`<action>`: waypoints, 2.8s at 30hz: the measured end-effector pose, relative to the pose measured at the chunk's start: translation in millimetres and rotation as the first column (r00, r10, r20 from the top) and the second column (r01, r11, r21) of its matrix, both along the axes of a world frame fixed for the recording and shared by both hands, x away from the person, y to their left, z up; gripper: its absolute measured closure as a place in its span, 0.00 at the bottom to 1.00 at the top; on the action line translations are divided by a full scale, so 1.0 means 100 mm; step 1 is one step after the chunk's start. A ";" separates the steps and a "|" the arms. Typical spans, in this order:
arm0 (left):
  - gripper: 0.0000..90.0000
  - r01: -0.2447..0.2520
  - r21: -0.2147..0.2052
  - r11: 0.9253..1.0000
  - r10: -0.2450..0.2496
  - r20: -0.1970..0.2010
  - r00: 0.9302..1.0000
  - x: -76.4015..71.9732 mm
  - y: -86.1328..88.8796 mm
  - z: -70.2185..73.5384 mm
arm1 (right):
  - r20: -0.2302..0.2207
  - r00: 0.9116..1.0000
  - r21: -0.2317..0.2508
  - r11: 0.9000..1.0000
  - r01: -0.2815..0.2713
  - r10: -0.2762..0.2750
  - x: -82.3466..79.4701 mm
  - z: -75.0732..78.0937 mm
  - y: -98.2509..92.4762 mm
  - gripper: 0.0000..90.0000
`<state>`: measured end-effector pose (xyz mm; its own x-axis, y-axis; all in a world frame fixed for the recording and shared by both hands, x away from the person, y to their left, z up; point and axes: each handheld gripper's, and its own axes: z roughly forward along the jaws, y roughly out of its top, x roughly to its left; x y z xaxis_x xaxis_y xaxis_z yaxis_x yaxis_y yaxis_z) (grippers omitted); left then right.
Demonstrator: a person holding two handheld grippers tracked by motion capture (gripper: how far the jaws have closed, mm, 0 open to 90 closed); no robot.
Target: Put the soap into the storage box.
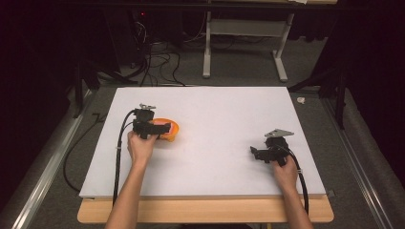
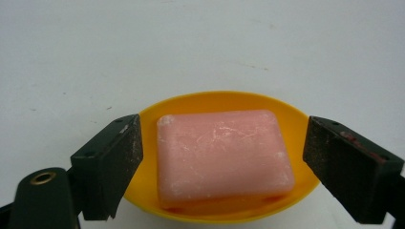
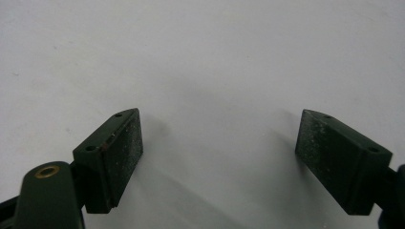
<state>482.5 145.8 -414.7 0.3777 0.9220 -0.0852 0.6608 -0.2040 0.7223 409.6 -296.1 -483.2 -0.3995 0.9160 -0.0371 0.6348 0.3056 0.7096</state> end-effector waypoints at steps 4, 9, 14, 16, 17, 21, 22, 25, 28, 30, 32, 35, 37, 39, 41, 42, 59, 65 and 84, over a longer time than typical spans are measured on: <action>0.16 0.012 -0.007 1.000 -0.012 0.022 1.000 -0.05 0.00 0.04 | -0.002 1.000 0.002 1.000 0.001 -0.001 0.00 0.00 0.00 0.19; 0.17 0.030 -0.029 0.999 -0.029 0.049 0.998 -0.12 0.02 0.11 | -0.002 1.000 0.003 1.000 0.001 -0.001 0.00 0.00 0.00 0.19; 0.17 0.055 -0.038 0.998 -0.053 0.071 0.996 -0.24 0.05 0.16 | -0.001 1.000 0.001 1.000 0.001 -0.001 0.00 0.00 0.00 0.19; 0.17 0.066 -0.041 0.997 -0.063 0.081 0.995 -0.29 0.07 0.19 | -0.003 1.000 0.003 1.000 0.001 -0.001 0.00 0.00 0.00 0.19; 0.17 0.071 -0.050 0.996 -0.067 0.086 0.994 -0.31 0.07 0.20 | -0.003 1.000 0.003 1.000 0.001 -0.001 0.00 0.00 0.00 0.19; 0.17 0.089 -0.063 0.994 -0.081 0.111 0.991 -0.40 0.10 0.25 | -0.003 1.000 0.003 1.000 0.001 -0.001 0.00 0.00 0.00 0.19; 0.17 0.094 -0.068 0.993 -0.086 0.115 0.990 -0.42 0.11 0.26 | -0.003 1.000 0.003 1.000 0.001 -0.001 0.00 0.00 0.00 0.19; 0.18 0.104 -0.063 0.993 -0.095 0.127 0.987 -0.49 0.13 0.28 | -0.003 1.000 0.003 1.000 0.001 -0.001 0.00 0.00 0.00 0.19; 0.18 0.111 -0.068 0.992 -0.101 0.140 0.985 -0.54 0.14 0.29 | -0.003 1.000 0.003 1.000 0.001 -0.001 0.00 0.00 0.00 0.19; 0.18 0.118 -0.055 0.992 -0.109 0.142 0.984 -0.57 0.14 0.28 | -0.003 1.000 0.004 1.000 0.001 -0.001 0.00 0.00 0.00 0.19; 0.18 0.124 -0.053 0.991 -0.115 0.145 0.983 -0.61 0.14 0.28 | -0.003 1.000 0.004 1.000 0.001 -0.001 0.00 0.00 0.00 0.19; 0.18 0.129 -0.063 0.990 -0.119 0.148 0.982 -0.65 0.16 0.26 | -0.003 1.000 0.003 1.000 0.001 -0.001 0.00 0.00 0.00 0.19; 0.18 0.135 -0.067 0.989 -0.124 0.149 0.981 -0.67 0.18 0.25 | -0.003 1.000 0.003 1.000 0.001 -0.001 0.00 0.00 0.00 0.19; 0.18 0.134 -0.071 0.988 -0.122 0.151 0.981 -0.70 0.19 0.25 | -0.003 1.000 0.003 1.000 0.000 0.000 0.00 0.00 0.00 0.19; 0.18 0.138 -0.074 0.988 -0.125 0.155 0.980 -0.72 0.20 0.24 | -0.003 1.000 0.004 1.000 0.001 -0.001 0.00 0.00 0.00 0.19; 0.18 0.139 -0.080 0.987 -0.125 0.158 0.979 -0.73 0.20 0.24 | -0.003 1.000 0.003 1.000 0.001 -0.001 0.00 0.00 0.00 0.19; 0.18 0.189 -0.118 0.975 -0.169 0.157 0.973 -0.90 0.17 0.18 | -0.004 1.000 0.003 1.000 0.001 -0.001 0.00 0.00 0.00 0.19; 0.19 0.213 -0.120 0.970 -0.195 0.149 0.970 -0.94 0.13 0.14 | -0.004 1.000 0.005 1.000 0.001 -0.001 0.00 0.00 0.00 0.19; 0.21 0.302 -0.113 0.947 -0.290 0.108 0.951 -0.98 -0.11 -0.06 | -0.008 1.000 0.008 1.000 0.000 0.000 0.00 0.00 0.00 0.19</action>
